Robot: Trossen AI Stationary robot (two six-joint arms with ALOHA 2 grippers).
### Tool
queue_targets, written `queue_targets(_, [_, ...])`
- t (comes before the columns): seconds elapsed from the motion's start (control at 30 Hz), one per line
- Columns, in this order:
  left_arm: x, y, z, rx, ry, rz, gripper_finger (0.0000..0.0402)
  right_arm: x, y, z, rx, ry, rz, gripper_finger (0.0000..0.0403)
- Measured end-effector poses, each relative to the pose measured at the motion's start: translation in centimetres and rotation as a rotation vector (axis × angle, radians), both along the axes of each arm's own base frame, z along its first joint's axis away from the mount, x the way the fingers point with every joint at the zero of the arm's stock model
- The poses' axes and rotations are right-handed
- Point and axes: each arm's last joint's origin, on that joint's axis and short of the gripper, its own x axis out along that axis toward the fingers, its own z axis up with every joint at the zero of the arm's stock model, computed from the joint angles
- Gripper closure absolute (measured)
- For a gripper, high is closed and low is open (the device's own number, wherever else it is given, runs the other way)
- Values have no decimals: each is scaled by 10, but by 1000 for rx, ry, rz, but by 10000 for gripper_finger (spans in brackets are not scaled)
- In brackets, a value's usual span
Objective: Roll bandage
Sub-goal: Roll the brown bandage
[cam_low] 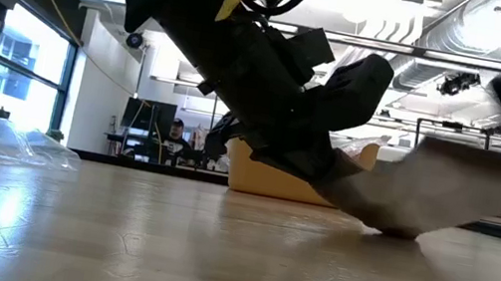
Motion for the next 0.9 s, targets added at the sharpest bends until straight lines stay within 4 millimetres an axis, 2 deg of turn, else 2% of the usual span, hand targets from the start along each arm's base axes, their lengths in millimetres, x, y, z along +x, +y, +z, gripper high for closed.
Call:
queue_targets(0.1, [-1, -2, 0, 20, 9, -11, 398, -17, 10, 29, 79, -110, 74, 401])
queue_targets(0.2, [-1, -3, 0, 23, 13, -22, 398, -35, 14, 55, 95, -253, 71, 402])
queue_targets(0.3, [-2, -11, 1, 46, 7, -78, 398, -50, 8, 76, 93, -359, 4, 402])
queue_targets(0.4, [0, -27, 7, 63, -46, -212, 398, -57, -6, 89, 104, -389, -88, 402])
queue_targets(0.53, [1, -53, 20, 68, -182, -387, 398, -51, -31, 96, 120, -372, -222, 402])
queue_targets(0.67, [-4, -78, 33, 79, -318, -486, 398, -40, -51, 93, 111, -299, -293, 403])
queue_targets(0.77, [-9, -93, 43, 83, -416, -523, 398, -29, -61, 87, 133, -220, -297, 403])
queue_targets(0.9, [-14, -106, 54, 101, -516, -552, 398, -14, -63, 78, 148, -155, -242, 403])
